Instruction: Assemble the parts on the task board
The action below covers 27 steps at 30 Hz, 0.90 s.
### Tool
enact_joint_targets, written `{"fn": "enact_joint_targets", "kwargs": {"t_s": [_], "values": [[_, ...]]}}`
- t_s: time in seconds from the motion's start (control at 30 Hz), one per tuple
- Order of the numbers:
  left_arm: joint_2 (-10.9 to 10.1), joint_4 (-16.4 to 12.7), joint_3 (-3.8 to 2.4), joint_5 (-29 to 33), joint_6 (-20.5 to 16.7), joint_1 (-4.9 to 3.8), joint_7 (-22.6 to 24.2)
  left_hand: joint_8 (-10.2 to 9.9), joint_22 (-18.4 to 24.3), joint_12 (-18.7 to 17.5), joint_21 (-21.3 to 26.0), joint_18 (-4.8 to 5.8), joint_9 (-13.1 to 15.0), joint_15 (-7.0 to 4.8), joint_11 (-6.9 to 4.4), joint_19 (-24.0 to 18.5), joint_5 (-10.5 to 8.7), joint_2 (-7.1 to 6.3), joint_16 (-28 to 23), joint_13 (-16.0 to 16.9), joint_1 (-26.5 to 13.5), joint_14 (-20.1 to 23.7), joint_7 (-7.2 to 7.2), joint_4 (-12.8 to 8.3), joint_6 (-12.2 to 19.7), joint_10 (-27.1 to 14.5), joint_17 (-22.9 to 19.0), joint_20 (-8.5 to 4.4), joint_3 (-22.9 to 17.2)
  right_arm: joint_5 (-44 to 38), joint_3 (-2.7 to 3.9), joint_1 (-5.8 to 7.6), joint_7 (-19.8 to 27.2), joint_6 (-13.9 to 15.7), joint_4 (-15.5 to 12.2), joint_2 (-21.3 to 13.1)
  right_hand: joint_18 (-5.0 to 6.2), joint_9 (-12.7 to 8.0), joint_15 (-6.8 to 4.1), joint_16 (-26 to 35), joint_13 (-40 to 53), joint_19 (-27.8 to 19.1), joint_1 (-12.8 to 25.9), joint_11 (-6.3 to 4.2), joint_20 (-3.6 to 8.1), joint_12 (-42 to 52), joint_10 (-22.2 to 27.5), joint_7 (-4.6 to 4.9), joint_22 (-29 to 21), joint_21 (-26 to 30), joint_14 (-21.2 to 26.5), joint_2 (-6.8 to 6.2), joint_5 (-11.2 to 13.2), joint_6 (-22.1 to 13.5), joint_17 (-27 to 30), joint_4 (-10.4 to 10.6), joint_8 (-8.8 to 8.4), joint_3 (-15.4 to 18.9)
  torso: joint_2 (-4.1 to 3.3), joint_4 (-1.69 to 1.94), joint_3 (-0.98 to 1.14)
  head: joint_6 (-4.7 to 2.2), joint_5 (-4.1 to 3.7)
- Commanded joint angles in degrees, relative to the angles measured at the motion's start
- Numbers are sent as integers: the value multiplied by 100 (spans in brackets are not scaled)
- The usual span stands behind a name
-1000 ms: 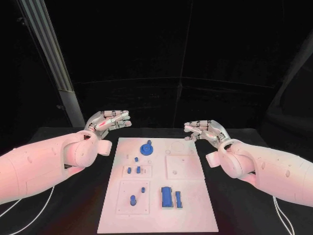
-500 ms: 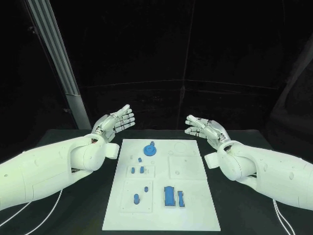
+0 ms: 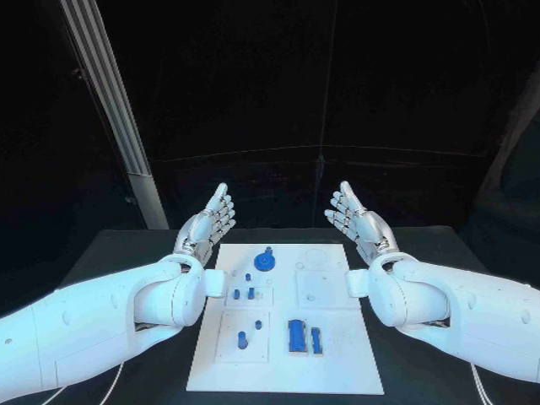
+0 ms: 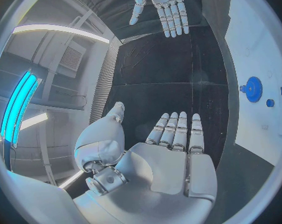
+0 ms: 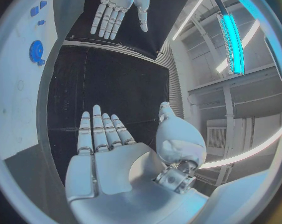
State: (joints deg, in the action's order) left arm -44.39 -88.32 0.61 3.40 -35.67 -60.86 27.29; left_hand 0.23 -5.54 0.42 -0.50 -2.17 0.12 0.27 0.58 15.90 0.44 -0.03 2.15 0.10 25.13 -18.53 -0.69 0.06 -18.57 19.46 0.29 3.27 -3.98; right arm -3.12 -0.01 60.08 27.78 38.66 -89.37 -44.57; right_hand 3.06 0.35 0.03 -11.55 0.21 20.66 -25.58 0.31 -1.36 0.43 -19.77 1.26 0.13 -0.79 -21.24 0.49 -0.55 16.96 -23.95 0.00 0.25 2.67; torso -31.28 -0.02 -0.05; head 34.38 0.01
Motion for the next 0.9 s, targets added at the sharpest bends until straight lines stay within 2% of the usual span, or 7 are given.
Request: {"fn": "enact_joint_targets", "kwargs": {"t_s": [0.03,0.1,0.53,0.57,0.83,0.87,0.9], "values": [[-22,-122,-43,-323,-784,46,242,-23,554,-42,50,217,-12,-27,-58,-508,-44,3,-215,-10,-810,596,69,-6,600,-624,-29,-327,398,312,1,8,202,546,-59,-12,-306,-35,-3,373,-21,-664,824,-31,136,-43,636,-126,-13,79,683,-49,55,-545,771,0,-25,-267,10,2,5,0,-1],[-29,-161,-60,-339,-841,69,250,-23,554,-42,50,217,-12,-27,-58,-616,-44,3,-215,-10,-967,711,69,-6,717,-747,-29,-327,398,312,1,8,202,546,-59,-12,-306,-35,-3,443,-21,-793,982,-31,136,-43,759,-126,-13,79,816,-49,55,-650,920,0,-25,-267,10,2,5,0,-1],[-30,-163,-61,-340,-844,70,251,-23,554,-42,50,217,-12,-27,-58,-1022,-44,3,-215,-10,-1611,1189,69,-6,1193,-1248,-29,-327,398,312,1,8,202,546,-59,-12,-306,-35,-3,739,-21,-1323,1634,-31,136,-43,1272,-126,-13,79,1363,-49,55,-1086,1535,0,-25,-267,10,2,5,0,-1],[-30,-163,-61,-340,-844,70,251,-23,554,-42,50,217,-12,-27,-58,-1042,-44,3,-215,-10,-1646,1213,69,-6,1219,-1271,-29,-327,398,312,1,8,202,546,-59,-12,-306,-35,-3,1155,-21,-1352,1673,-31,136,-43,1295,-126,-13,79,1394,-49,55,-1110,1567,0,-25,-267,10,2,5,0,-1],[-30,-163,-61,-340,-844,70,251,-23,554,-42,50,217,-12,-27,-58,-1182,-44,3,-215,-10,-1881,1376,69,-6,1378,-1458,-29,-327,398,312,1,8,202,546,-59,-12,-306,-35,-3,1155,-21,-1555,1918,-31,136,-43,1484,-126,-13,79,1598,-49,55,-1259,1813,0,-25,-267,10,2,5,0,-1],[-30,-163,-61,-340,-844,70,251,-23,554,-42,50,217,-12,-27,-58,-1590,-44,3,-215,-10,-1981,1853,69,-6,1857,-1544,-29,-327,398,312,1,8,202,546,-59,-12,-306,-35,-3,1155,-21,-1648,2040,-31,136,-43,1574,-126,-13,79,1694,-49,55,-1696,1917,0,-25,-267,10,2,5,0,-1],[-30,-163,-61,-340,-844,70,251,-23,554,-42,50,217,-12,-27,-58,-1590,-44,3,-215,-10,-2049,1853,69,-6,1857,-1946,-29,-327,398,312,1,8,202,546,-59,-12,-306,-35,-3,1155,-21,-2066,2116,-31,136,-43,1977,-126,-13,79,2124,-49,55,-1696,1984,0,-25,-267,10,2,5,0,-1]]}}
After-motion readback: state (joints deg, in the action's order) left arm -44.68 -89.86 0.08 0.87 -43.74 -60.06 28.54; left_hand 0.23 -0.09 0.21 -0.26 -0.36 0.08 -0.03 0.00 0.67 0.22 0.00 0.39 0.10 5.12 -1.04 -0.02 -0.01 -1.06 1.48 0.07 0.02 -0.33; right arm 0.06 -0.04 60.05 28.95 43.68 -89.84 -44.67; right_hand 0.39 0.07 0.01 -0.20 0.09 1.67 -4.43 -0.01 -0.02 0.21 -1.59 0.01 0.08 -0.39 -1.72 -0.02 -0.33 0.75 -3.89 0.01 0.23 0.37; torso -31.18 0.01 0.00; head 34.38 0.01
